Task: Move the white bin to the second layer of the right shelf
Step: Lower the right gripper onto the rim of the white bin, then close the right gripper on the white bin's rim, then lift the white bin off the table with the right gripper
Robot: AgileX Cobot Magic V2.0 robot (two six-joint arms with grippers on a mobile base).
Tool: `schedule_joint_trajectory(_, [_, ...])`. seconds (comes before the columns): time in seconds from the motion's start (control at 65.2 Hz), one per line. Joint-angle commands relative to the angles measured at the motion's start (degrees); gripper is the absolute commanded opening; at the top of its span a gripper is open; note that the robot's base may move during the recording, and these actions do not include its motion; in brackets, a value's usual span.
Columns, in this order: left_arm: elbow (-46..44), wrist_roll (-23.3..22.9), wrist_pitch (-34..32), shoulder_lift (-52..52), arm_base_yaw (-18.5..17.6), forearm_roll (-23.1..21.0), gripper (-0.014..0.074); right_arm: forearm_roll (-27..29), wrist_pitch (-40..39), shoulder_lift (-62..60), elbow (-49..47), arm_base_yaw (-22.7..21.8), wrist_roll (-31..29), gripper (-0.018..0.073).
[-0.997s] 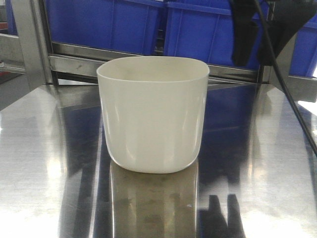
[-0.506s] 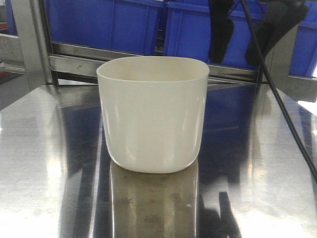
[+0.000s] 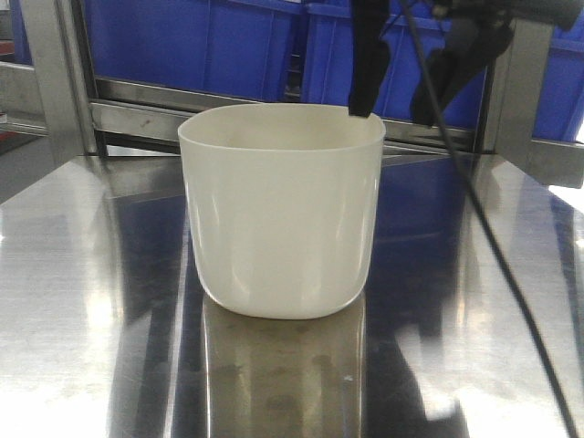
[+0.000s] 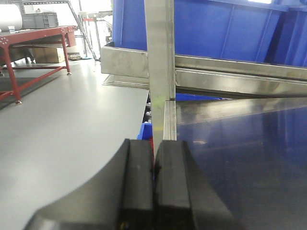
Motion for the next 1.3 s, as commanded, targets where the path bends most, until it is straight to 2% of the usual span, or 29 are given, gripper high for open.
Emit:
schedule_joint_trajectory(0.0, [2.1,-0.1,-4.8,-0.9,-0.1,-0.3,0.0085,-0.2,-2.1,-0.9,-2.0,0.0,-0.4,0.0383])
schedule_joint_trajectory(0.245, [2.1,-0.1,-4.8,-0.9,-0.1,-0.3,0.0085,0.3,1.6,3.0,-2.0,0.0,-0.1,0.0382])
schedule_joint_trajectory(0.675, [2.1,-0.1,-4.8,-0.9,-0.1,-0.3,0.0085,0.2,1.5,4.3,-2.0,0.0,-0.1,0.0377])
schedule_joint_trajectory(0.767, [2.1,-0.1,-4.8,-0.9,-0.1,-0.3,0.0085,0.2,1.4,4.3,-2.0,0.0,-0.1,0.0316])
schedule_joint_trajectory(0.92, [2.1,-0.1,-4.8,-0.9,-0.1,-0.3,0.0085,0.2,0.6,4.0,-2.0,0.0,-0.1,0.0139])
schedule_joint_trajectory(1.027, [2.1,-0.1,-4.8,-0.9,-0.1,-0.3,0.0085,0.2,0.5,3.9,-2.0,0.0,-0.1,0.0050])
schedule_joint_trajectory(1.288, [2.1,-0.1,-4.8,-0.9,-0.1,-0.3,0.0085,-0.8,0.4,0.2,-2.0,0.0,-1.6,0.0050])
